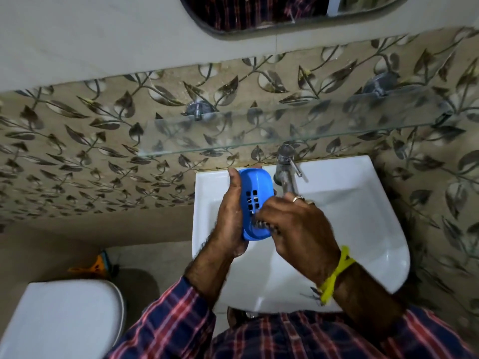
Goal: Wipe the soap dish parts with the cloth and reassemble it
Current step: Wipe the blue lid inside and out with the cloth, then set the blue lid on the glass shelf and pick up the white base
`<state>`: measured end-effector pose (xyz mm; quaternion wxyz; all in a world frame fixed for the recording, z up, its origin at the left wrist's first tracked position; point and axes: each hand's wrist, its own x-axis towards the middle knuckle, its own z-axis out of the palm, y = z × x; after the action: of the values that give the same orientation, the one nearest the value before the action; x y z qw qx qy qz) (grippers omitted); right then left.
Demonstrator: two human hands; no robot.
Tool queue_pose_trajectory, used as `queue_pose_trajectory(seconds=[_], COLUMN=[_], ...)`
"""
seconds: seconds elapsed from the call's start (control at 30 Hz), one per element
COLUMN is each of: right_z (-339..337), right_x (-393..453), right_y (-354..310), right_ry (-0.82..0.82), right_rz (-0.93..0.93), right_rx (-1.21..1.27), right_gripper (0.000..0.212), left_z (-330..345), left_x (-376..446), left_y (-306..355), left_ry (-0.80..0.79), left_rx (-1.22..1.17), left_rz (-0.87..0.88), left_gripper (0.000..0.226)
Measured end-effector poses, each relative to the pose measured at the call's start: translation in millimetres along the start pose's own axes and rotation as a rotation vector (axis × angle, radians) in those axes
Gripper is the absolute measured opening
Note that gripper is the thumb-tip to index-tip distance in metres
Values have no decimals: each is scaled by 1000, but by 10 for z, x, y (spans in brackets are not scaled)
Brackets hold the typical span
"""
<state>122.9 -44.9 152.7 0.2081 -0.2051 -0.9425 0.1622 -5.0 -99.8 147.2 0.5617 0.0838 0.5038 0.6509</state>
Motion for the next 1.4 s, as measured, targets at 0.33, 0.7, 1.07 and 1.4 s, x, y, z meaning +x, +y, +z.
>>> queue_pose_trajectory(seconds=[0.33, 0.7, 1.07, 1.4], right_z=[-227, -130, -63, 34], right_x=[82, 92, 146, 169], right_y=[329, 470, 550, 528], right_ry=[551, 611, 594, 570], right_rz=[407, 671, 712, 717], right_rx=[613, 949, 1003, 995], right_gripper=[17, 16, 15, 16], left_z=[202, 509, 405, 317], left_x=[46, 402, 649, 520], left_y=[150, 781, 723, 570], left_ry=[501, 481, 572, 630], left_rx=[327, -2, 493, 621], left_rz=[444, 582, 630, 731], left_gripper=[14, 52, 69, 75])
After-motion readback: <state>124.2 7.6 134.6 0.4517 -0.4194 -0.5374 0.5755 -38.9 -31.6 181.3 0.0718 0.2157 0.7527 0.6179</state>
